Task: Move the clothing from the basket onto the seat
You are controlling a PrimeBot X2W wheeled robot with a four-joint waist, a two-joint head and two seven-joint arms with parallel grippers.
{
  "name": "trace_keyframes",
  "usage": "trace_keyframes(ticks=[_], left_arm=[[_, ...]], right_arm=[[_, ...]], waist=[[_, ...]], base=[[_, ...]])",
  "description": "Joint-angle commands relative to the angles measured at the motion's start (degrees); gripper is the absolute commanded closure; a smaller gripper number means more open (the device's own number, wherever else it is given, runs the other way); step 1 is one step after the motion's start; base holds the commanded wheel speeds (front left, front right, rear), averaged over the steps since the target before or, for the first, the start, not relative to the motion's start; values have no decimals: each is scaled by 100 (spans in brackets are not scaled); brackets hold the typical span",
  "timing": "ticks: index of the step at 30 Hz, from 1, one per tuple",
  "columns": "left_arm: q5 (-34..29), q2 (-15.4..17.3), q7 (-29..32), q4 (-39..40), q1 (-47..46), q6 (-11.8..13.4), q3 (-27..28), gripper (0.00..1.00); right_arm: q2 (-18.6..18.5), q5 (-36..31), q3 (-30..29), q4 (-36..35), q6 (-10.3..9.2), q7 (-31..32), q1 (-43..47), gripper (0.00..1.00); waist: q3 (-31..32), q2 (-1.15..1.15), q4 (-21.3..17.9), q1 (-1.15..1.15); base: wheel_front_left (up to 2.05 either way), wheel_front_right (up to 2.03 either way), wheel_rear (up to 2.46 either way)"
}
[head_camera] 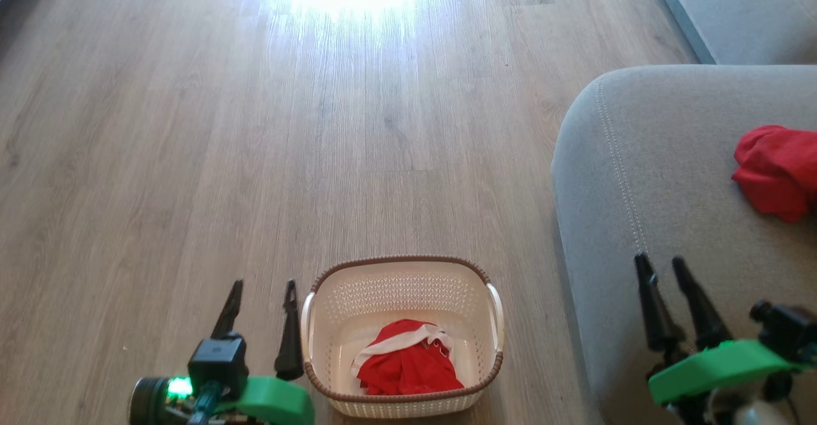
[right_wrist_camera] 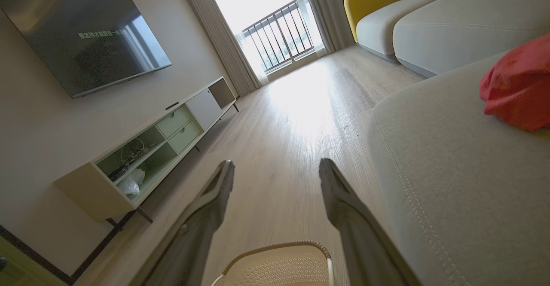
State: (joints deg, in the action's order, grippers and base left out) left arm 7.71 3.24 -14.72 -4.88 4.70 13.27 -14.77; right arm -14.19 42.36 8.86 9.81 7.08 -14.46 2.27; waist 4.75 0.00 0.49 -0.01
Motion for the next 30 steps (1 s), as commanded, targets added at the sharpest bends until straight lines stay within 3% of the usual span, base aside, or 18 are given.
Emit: trace_keyframes(ticks=[1,11,30], left_arm=[[5,-35,-28,156,-170,55,248,0],[-146,-35,-28,-67,-5,149,317,0],[-54,-36,-28,-233,-72,52,208,0]], right_arm=[[-34,-95,93,-212,41,-53,-111,0],[369,-1019,-82,-273,41,-53,257,0],[561,-1323,-247,-268,41,-53,213,0]], waist=[[3,0,5,1],[-54,0,13,1],[-149,0,-70,1]], base=[[0,0,0],[0,0,0],[0,0,0]])
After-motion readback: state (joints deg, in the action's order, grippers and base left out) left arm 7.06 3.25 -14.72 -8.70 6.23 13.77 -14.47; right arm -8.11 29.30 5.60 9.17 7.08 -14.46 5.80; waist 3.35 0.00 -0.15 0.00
